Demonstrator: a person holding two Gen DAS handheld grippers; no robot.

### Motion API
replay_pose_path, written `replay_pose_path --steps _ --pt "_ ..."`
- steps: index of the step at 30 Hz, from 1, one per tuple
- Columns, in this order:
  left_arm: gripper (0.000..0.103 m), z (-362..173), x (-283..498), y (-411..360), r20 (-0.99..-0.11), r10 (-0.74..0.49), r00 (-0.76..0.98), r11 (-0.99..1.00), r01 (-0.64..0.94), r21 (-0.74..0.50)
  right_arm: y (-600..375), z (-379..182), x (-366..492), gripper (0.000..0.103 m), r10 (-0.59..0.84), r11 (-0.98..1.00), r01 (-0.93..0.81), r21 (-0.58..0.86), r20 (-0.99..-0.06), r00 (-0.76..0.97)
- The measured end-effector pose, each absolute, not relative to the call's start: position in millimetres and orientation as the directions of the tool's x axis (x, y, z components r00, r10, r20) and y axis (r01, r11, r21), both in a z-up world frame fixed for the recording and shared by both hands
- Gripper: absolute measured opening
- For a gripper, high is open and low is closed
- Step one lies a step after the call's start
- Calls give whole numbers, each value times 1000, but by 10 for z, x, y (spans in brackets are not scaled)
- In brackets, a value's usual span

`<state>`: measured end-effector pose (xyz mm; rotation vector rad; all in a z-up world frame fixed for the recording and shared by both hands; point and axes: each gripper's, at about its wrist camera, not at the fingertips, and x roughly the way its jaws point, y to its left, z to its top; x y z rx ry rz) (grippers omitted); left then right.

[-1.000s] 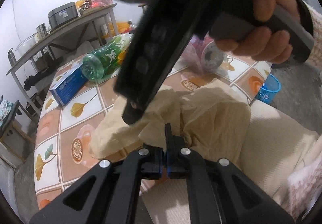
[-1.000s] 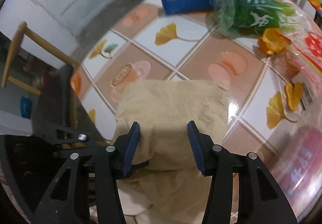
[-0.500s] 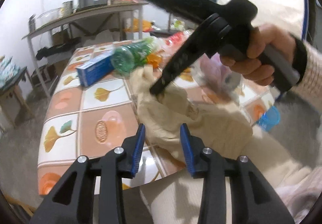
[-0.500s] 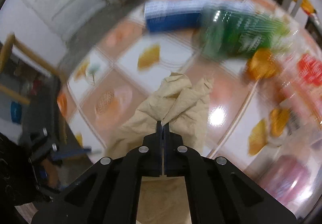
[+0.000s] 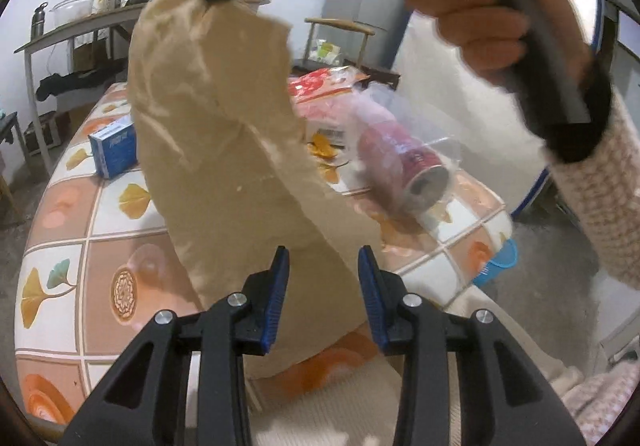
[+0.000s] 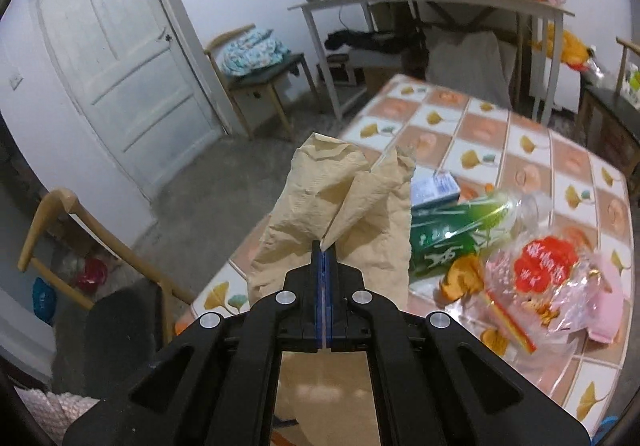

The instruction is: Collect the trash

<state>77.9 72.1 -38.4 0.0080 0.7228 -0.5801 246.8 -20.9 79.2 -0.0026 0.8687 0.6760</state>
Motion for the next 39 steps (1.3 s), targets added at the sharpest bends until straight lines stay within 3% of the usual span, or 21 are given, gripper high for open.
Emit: replay_pose_path --steps 8,17,28,34,39 --pt "31 -626 967 806 -684 -416 600 887 433 -160 -333 524 2208 0 572 750 -580 319 -752 326" --pt "31 -659 841 886 -670 -452 589 867 467 -175 -235 -219 2030 0 475 764 -547 341 -872 120" --pt "72 -503 397 1025 -670 -376 640 884 465 -51 -44 -672 2031 0 394 770 -556 313 -919 28" --pt "74 -674 493 896 -702 -268 660 869 480 119 -91 -685 2064 0 415 762 -541 357 -910 -16" --pt "74 -689 600 851 -703 -334 627 855 516 55 -137 -661 2083 0 446 743 -531 407 -893 -60"
